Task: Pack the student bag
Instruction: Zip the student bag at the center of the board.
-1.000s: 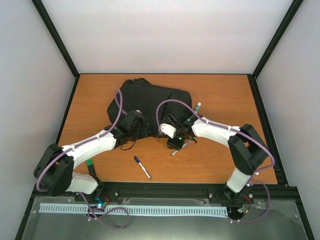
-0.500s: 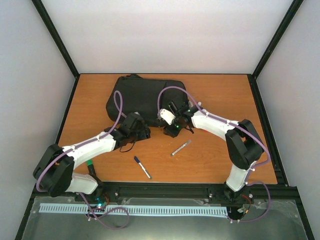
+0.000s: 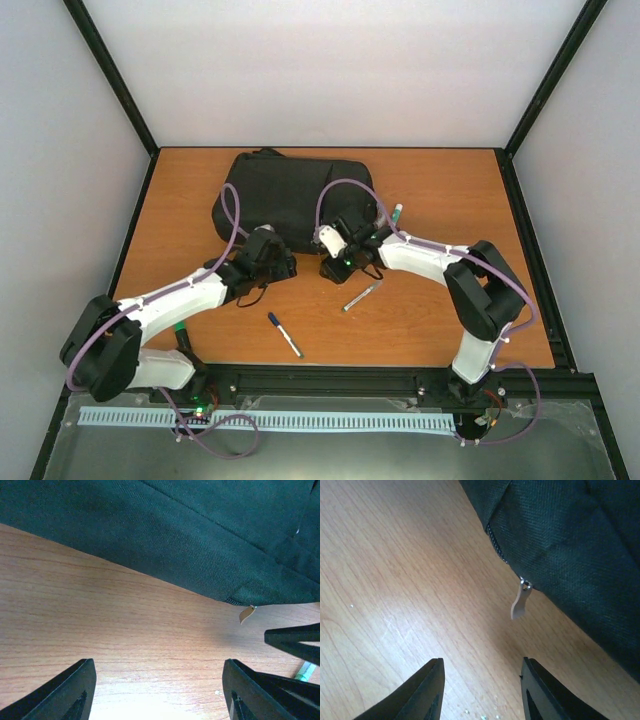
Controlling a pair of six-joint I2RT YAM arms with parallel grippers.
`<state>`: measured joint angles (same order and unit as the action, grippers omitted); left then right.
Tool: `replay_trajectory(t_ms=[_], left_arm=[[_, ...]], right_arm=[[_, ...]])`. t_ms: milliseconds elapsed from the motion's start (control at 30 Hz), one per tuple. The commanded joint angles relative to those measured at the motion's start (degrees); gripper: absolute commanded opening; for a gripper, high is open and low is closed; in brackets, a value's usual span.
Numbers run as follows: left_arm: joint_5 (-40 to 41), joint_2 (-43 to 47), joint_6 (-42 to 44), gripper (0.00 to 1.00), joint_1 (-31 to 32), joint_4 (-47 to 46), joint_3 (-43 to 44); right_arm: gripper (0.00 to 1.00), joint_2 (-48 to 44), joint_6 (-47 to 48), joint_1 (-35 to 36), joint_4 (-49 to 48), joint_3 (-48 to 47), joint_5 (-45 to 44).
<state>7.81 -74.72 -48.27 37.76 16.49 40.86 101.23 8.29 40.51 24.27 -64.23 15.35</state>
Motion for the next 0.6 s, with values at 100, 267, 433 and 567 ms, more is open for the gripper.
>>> replay_trajectory(t_ms=[100,267,433,567], left_arm=[[2.51,2.25,-1.64,0.72,-0.23,-0.71,-0.78],[2.47,2.62,-2.13,0.72,-0.23,-0.82,-1.33],[2.60,3.04,-2.29,0.72,-0.23,-1.02,-1.92],[2.82,3.32,-2.36,0.72,-0.23,-1.10,-2.22]], right_arm=[[0.40,-3.24,-10.68,1.81,-13.28,5.15,-2.88],[0.36,-2.33,-13.36,2.12,-16.90,5.81,-6.41],[0.35,-0.90,-14.37,2.12,-19.43,5.06,-7.13],[0.34,0.66,-15.09,2.12,-19.75,3.24,-8.38]])
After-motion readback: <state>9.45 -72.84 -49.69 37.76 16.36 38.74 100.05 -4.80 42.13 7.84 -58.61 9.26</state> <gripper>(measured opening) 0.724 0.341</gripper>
